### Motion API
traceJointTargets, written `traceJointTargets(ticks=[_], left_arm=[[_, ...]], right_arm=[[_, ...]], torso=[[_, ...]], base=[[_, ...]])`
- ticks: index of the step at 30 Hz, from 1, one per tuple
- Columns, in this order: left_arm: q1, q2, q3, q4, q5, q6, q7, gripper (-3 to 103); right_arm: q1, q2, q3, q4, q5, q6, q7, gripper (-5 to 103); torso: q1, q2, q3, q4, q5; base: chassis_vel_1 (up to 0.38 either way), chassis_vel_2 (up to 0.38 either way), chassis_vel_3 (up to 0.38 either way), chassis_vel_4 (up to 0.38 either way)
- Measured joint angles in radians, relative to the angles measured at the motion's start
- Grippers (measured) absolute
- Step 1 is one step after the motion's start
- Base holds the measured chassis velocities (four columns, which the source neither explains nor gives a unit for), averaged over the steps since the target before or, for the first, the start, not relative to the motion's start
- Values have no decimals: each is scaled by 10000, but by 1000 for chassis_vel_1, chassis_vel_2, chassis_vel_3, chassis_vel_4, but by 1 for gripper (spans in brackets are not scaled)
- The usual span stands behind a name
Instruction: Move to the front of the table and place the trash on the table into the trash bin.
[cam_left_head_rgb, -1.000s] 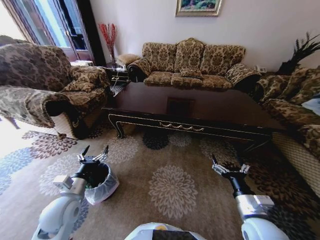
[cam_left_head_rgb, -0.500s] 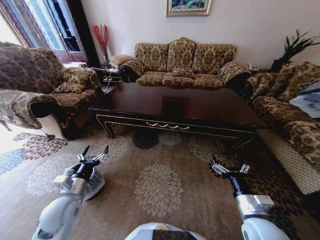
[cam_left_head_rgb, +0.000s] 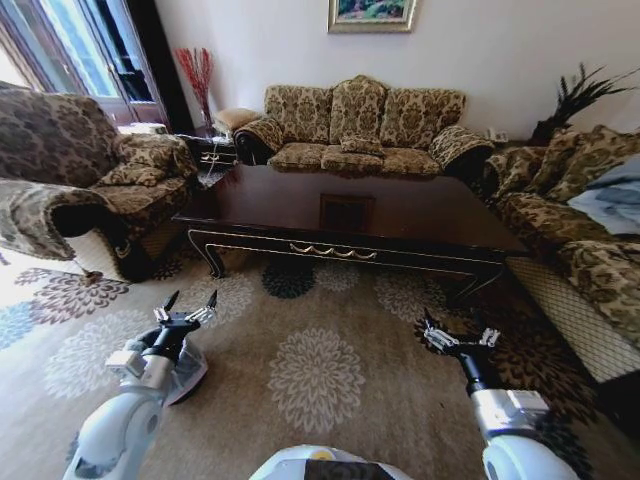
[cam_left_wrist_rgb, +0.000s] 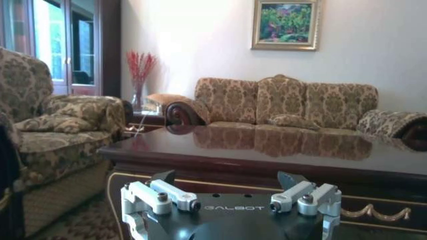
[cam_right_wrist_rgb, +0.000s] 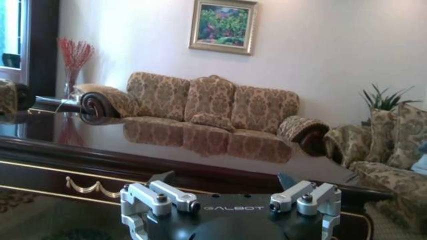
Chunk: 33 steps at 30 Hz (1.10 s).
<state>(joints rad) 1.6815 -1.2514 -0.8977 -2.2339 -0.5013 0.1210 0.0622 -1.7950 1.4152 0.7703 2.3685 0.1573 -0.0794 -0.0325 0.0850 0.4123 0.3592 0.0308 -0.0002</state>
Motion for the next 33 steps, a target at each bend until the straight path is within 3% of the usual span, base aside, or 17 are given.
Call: traceJointTargets(ticks=[33], left_arm=[[-1,0,0,3,0,0,0,100]], right_arm=[[0,0,0,0,0,0,0,100]], torso=[[0,0,0,-1,2]], base=[[-5,-5,-5,-7]])
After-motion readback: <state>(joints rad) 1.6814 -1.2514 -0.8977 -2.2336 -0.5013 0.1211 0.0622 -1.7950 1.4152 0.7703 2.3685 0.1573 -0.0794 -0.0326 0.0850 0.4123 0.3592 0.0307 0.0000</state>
